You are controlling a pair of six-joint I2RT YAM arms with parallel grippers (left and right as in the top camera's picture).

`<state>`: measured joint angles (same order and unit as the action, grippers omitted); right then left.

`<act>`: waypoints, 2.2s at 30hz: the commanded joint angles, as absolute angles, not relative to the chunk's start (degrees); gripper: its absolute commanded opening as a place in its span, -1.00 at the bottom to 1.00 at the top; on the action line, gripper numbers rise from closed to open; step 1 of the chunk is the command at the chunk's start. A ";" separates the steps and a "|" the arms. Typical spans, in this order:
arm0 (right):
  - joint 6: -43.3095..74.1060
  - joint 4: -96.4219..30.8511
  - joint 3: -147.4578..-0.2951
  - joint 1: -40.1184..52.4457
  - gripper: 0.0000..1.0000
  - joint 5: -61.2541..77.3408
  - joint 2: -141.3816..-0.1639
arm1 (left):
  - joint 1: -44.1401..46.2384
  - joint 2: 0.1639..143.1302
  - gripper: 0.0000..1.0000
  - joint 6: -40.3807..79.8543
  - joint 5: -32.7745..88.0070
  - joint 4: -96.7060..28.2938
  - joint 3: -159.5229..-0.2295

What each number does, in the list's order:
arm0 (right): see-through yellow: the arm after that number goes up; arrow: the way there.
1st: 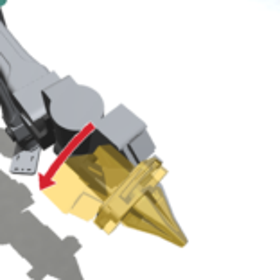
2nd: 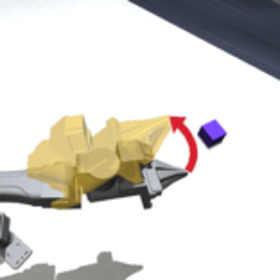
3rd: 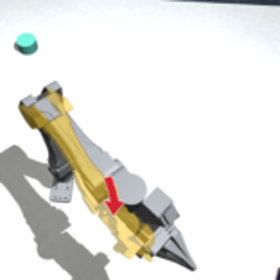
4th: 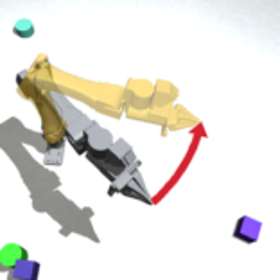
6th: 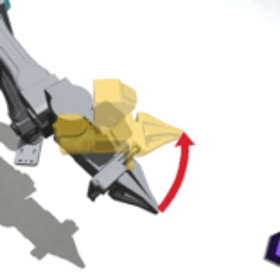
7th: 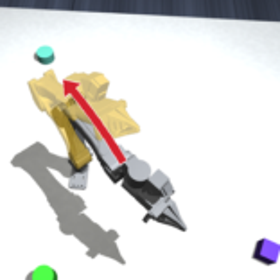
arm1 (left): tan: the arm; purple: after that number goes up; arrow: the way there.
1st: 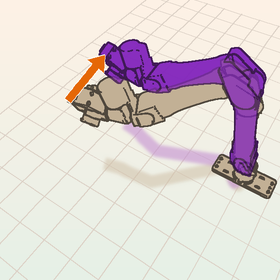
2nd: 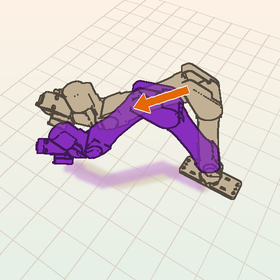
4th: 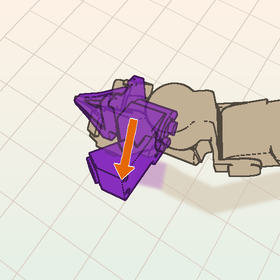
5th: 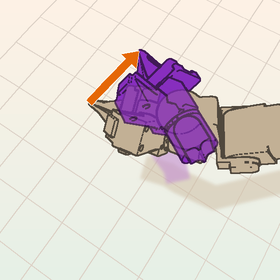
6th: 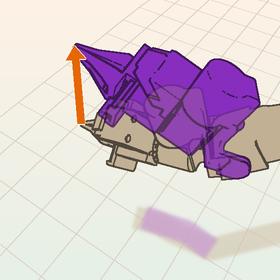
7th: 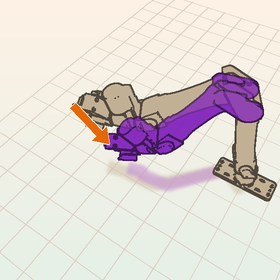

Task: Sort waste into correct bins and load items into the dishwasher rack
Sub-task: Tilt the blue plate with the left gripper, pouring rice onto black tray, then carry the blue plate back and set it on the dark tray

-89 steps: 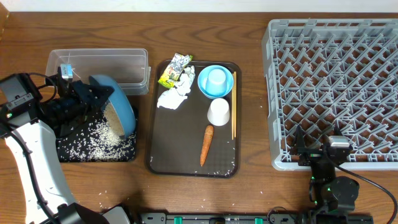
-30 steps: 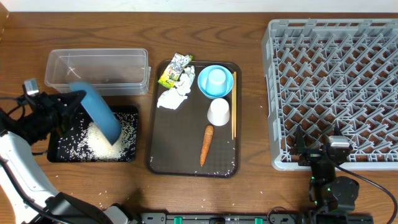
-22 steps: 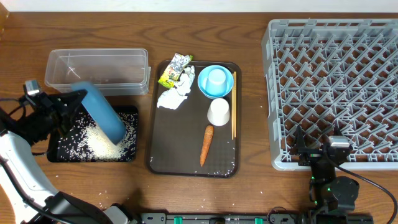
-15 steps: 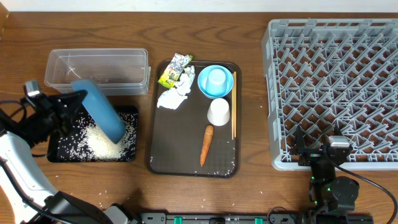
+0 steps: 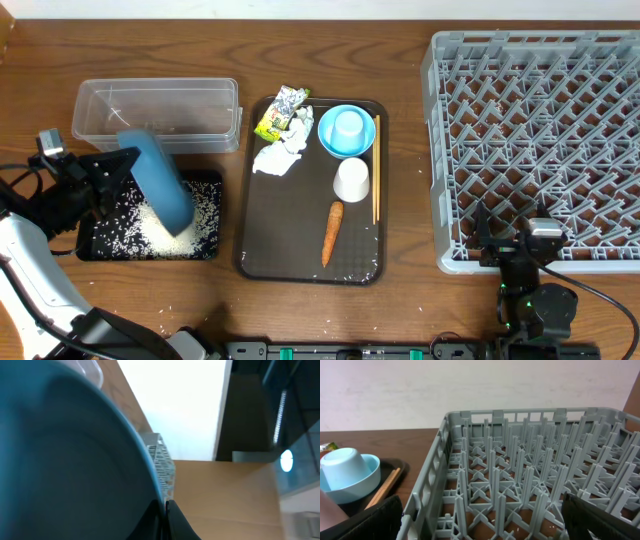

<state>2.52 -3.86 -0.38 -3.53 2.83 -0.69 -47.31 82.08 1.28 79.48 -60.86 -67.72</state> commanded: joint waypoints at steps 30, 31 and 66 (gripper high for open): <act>2.72 -4.08 -0.32 -3.68 0.98 2.83 -0.38 | -38.24 62.76 -0.88 -0.01 71.90 -65.19 -68.23; 2.70 -4.08 -0.32 -3.68 0.99 2.83 -0.38 | -36.69 60.80 -0.88 3.20 68.05 -64.53 -68.27; 2.70 -4.08 -0.32 -3.68 0.99 2.83 -0.38 | 31.62 84.23 -0.88 17.17 6.02 -45.21 -68.07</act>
